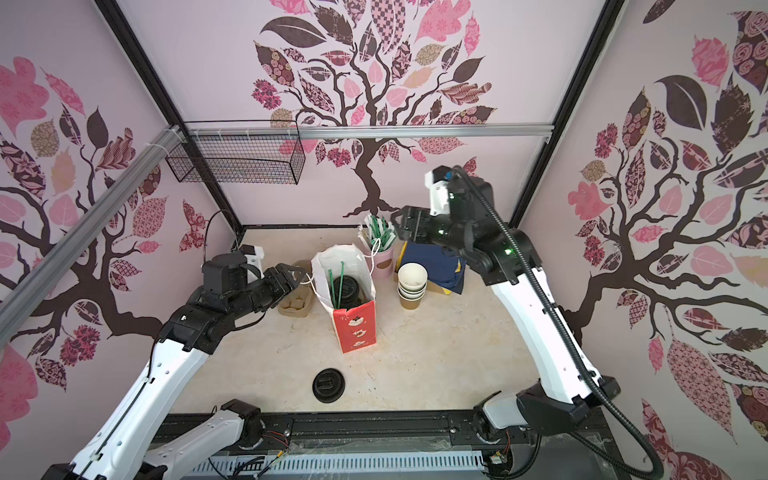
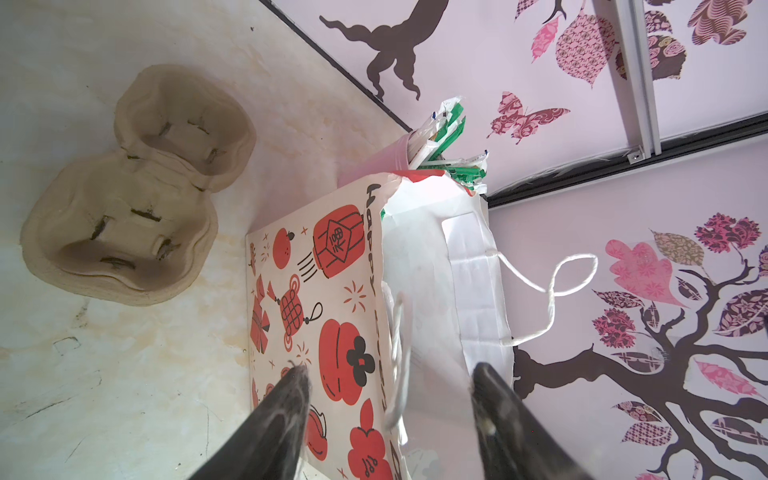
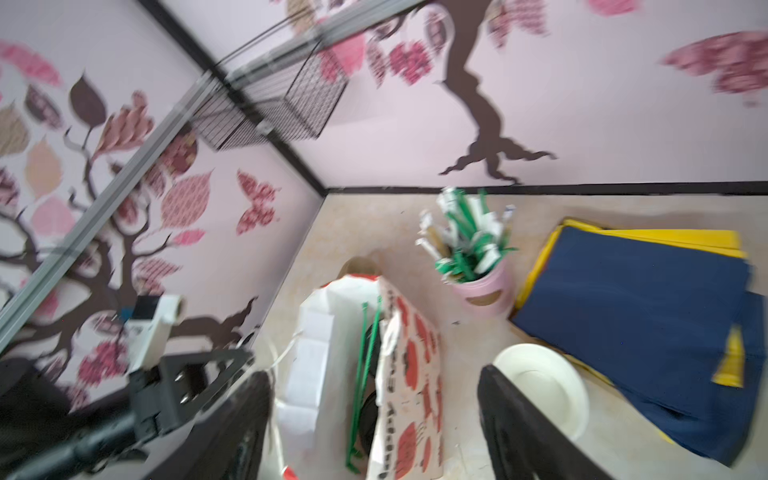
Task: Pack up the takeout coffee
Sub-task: 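Move the right gripper over the dark blue napkin pile, then lower the right gripper and pinch the top dark blue napkin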
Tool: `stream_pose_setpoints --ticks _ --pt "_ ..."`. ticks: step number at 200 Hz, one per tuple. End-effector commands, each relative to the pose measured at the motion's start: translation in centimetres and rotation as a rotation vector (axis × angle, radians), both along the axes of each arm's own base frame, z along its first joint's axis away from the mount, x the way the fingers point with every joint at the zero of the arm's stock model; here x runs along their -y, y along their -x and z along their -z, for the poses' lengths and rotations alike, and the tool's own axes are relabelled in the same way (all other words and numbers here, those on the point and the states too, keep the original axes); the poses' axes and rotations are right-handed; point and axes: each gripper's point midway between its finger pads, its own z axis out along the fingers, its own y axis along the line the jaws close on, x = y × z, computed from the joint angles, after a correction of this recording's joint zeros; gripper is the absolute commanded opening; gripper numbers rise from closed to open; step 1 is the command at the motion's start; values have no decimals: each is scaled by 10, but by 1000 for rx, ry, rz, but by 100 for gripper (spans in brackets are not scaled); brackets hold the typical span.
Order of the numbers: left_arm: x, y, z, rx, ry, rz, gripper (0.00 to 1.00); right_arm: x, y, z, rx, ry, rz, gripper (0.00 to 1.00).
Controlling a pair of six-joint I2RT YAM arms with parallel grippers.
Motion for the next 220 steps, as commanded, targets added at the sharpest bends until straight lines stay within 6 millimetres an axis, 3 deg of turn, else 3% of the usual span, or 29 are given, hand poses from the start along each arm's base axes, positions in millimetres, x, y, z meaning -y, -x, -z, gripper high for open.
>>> stream_pose_setpoints --ticks 1,26,54,79,98,117,136,176,220 --pt "-9 -1 2 20 -23 -33 65 46 -28 44 -120 10 204 78" --pt "-11 4 2 20 -37 -28 65 68 -43 100 -223 142 298 78" --pt "-11 10 6 4 -44 -16 65 71 -62 167 -357 152 288 78" --pt "-10 12 6 -1 -39 -9 65 72 -80 210 -418 170 288 78" --pt "-9 13 6 0 -36 -5 65 95 -95 238 -467 146 356 77" --pt "-8 12 7 -2 -33 1 65 125 -104 262 -518 120 424 71" --pt "-7 12 8 -2 -27 3 65 138 -109 282 -563 95 426 61" --pt "-6 10 9 -5 -23 4 65 134 -106 311 -644 75 364 45" --pt "-5 8 10 -7 -18 3 65 133 -97 340 -700 85 359 40"
